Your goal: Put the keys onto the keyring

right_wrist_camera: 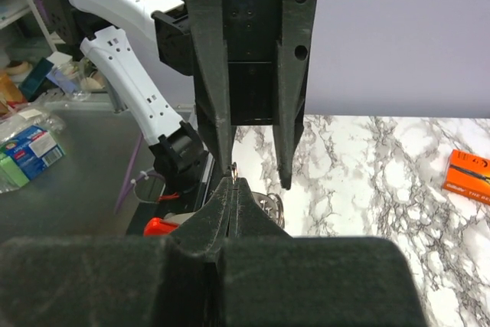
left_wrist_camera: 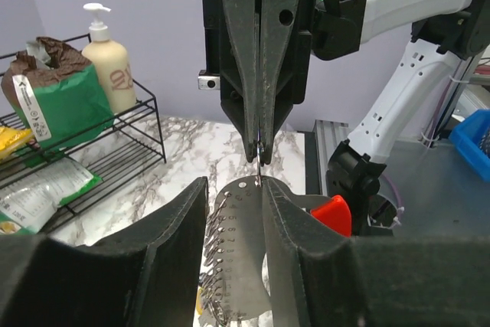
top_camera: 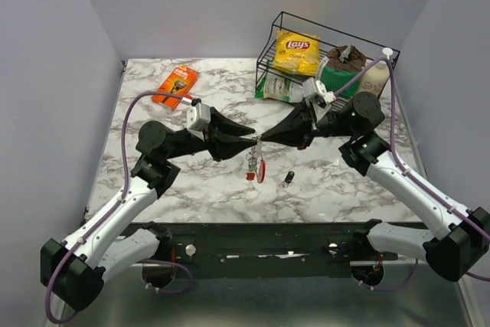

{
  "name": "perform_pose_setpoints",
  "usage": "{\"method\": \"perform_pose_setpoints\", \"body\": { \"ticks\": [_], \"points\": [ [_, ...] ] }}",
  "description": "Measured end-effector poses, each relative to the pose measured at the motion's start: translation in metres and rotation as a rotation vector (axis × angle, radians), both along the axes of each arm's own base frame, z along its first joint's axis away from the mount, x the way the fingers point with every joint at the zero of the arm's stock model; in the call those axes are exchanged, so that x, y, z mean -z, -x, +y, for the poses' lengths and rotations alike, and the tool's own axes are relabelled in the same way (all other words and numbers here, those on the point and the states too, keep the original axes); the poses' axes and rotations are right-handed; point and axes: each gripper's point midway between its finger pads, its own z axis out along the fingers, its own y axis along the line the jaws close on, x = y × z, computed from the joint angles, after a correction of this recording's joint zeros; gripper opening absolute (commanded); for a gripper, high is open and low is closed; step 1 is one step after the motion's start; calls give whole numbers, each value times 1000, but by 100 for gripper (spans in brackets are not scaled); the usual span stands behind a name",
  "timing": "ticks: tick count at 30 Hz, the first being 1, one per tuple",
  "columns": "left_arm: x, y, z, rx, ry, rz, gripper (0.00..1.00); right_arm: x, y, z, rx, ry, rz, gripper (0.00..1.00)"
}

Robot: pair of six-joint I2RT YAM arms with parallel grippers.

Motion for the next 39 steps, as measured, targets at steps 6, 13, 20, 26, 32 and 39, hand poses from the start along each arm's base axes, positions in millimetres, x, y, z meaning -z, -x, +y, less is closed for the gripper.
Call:
{"method": "perform_pose_setpoints", "body": {
  "ticks": [6,13,20,26,32,39],
  "points": [
    [0,0,-4,34,10,0,37,-2,0,0,-1,-8,-4,1],
    [-2,2,-7,66,20,0,3,-1,0,0,-1,-10,-5,1],
    [-2,3,-10,102,17,8,0,0,-1,0,2,-9,-5,1],
    [6,-3,-9,70,-8,19,0,7,-4,0,21,-5,9,43],
    [21,-27,-2,-117,-62,21,0,20,-9,-2,73,9,19,74],
    [42,-45,14,-350,-108,-81,0,20,-16,-15,207,3,-11,85]
  ]
}}
